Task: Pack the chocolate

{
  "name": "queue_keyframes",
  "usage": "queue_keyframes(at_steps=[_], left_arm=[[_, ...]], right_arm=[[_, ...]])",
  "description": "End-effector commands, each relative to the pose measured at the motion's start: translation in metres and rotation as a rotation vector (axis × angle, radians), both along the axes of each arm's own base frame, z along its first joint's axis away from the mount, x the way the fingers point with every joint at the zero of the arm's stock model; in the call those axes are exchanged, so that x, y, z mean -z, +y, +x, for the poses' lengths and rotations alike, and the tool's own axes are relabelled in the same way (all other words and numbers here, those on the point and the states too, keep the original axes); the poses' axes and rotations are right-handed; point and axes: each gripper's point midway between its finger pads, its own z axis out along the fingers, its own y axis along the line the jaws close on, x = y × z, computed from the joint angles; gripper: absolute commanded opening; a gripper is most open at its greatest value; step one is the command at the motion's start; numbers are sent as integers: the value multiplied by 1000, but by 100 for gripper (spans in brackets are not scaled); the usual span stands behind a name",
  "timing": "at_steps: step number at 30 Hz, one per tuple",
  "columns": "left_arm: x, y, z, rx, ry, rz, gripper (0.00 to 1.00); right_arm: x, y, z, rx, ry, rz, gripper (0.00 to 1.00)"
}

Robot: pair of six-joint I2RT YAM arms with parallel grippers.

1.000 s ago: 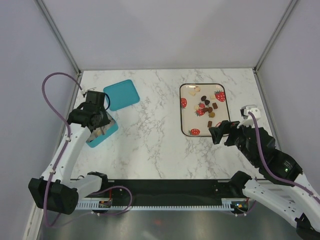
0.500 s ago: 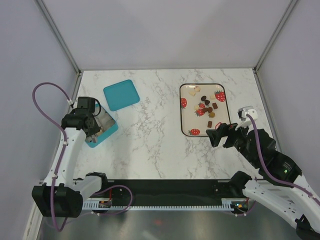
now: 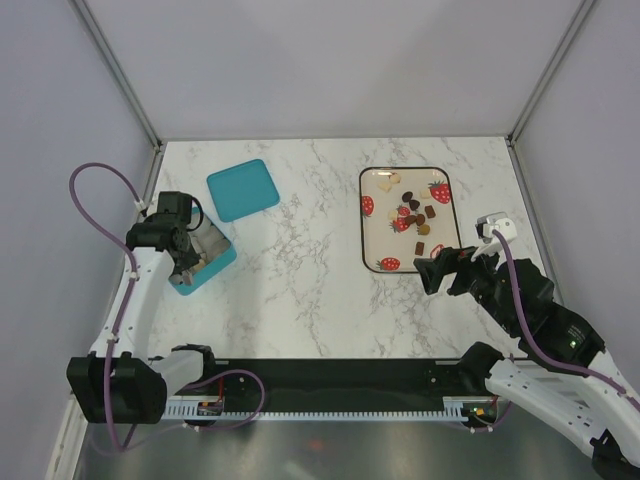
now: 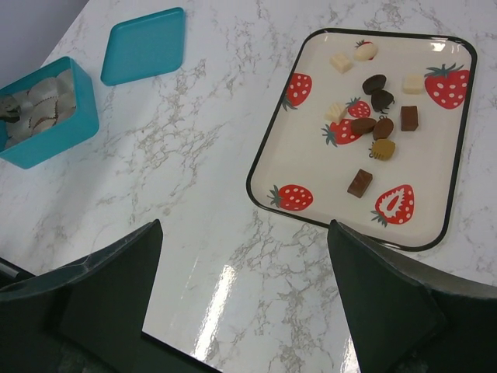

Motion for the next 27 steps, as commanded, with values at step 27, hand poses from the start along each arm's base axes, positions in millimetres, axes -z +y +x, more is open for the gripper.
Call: queue_keyframes(at_steps=[27], left_arm=[[-50,0,28,46,-167,10,45]], right_arm=[[-11,0,6,16,-35,3,96]])
